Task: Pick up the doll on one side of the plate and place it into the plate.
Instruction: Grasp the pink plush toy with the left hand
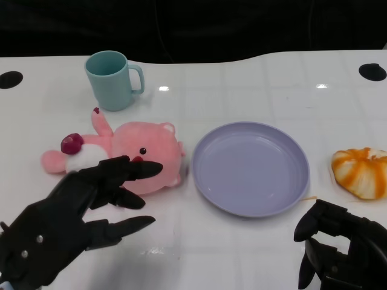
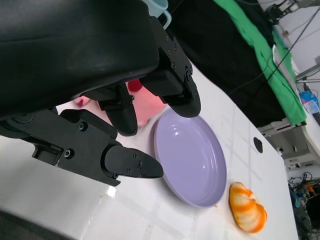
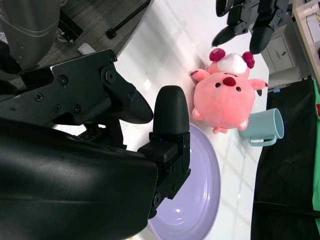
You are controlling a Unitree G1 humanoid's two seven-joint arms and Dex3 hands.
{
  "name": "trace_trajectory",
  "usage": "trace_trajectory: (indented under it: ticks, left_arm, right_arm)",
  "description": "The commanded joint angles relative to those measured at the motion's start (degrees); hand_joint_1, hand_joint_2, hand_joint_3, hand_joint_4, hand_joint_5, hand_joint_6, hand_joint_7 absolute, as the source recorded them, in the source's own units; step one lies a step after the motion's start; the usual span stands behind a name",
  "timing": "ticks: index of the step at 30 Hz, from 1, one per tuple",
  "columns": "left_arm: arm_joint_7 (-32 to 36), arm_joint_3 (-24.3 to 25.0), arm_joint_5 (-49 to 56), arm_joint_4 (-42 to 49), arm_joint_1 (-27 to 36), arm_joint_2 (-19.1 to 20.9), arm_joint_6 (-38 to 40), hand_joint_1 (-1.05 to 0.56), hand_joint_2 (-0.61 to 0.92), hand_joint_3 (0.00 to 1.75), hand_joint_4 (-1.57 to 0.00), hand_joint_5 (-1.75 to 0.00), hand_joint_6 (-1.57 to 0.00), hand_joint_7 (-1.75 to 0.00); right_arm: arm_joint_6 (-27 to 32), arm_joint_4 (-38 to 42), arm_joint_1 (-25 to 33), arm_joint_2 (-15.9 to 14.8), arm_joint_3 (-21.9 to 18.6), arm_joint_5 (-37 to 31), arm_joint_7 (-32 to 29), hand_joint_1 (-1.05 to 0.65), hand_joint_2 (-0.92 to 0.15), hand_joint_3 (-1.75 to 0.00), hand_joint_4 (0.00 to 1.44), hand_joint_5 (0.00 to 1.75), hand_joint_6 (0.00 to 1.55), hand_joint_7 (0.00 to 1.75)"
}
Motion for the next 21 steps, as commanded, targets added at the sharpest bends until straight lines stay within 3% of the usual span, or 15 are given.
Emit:
trace_trajectory:
  ticks: [1,9,14,21]
  left_arm:
    - [0.0,0.3,3.7,-0.8,-2.1,3.3,-1.0,-0.38,0.92,0.09,-0.33,-0.84,-0.48,-0.14]
    - [0.4,-1.5,14.7,-0.2,-6.4,8.3,-1.0,-0.47,0.92,0.05,-0.25,-0.77,-0.42,-0.07]
    - [1.2,-3.4,22.6,1.8,-8.9,10.4,-2.6,-0.51,0.92,0.03,-0.23,-0.54,-0.42,-0.02]
    - [2.9,-5.8,33.1,5.8,-13.0,11.4,-2.9,-0.52,0.9,0.0,-0.23,-0.37,-0.38,0.0]
  right_arm:
    - [-0.1,-0.4,0.1,-0.6,-0.3,-0.5,-0.2,-0.12,-0.77,-1.08,0.61,1.75,0.41,1.7]
    - [0.1,-0.3,0.2,-0.7,-0.3,-0.5,-0.3,-0.11,-0.77,-1.09,0.61,1.75,0.42,1.69]
    - [-0.3,-0.4,0.4,-0.7,-0.2,-0.8,-0.3,-0.11,-0.77,-1.08,0.62,1.75,0.42,1.69]
    - [-0.8,-0.2,0.5,-0.5,-0.1,-1.5,0.0,-0.11,-0.78,-1.07,0.6,1.75,0.41,1.69]
